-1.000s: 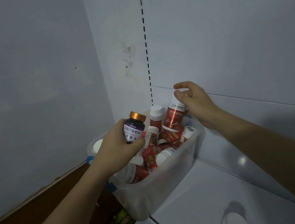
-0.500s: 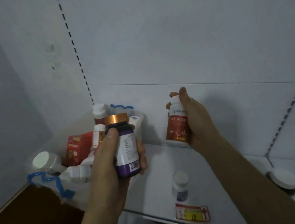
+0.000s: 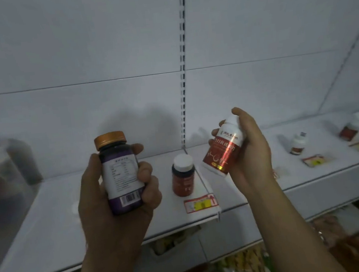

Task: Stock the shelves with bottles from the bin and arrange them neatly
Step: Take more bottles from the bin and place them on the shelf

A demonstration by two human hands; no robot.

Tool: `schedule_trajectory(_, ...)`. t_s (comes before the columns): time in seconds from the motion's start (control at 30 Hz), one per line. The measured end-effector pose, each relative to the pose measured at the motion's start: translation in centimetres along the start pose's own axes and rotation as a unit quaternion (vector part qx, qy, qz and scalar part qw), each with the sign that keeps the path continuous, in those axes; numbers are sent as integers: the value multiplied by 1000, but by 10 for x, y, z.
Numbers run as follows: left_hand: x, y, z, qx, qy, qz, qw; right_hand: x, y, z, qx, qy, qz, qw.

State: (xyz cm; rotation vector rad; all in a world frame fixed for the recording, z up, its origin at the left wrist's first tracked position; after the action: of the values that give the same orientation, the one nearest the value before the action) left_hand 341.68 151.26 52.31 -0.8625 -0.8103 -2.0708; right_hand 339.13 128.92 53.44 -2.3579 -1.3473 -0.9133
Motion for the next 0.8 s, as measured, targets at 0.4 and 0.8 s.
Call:
schedule_trajectory(0.4,123,58,-218,-172,-162,-207,949,-216,0,-156,-99,-4,158,982)
schedule_trajectory(0.8,175,122,-320,-231,-187,-232,926,-313,34,-211,-111,-93,225,964)
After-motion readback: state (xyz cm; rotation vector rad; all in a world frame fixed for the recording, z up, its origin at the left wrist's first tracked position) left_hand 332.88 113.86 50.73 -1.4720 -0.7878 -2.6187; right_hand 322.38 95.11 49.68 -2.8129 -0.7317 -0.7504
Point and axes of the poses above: each hand's wrist, its own y-axis towards the middle knuckle, its own x-axis out of the palm, z = x × y, the point moved 3 cm from there along y, towards the middle knuckle, and after that the axes turned 2 degrees about -z, right-handed, at the moved point
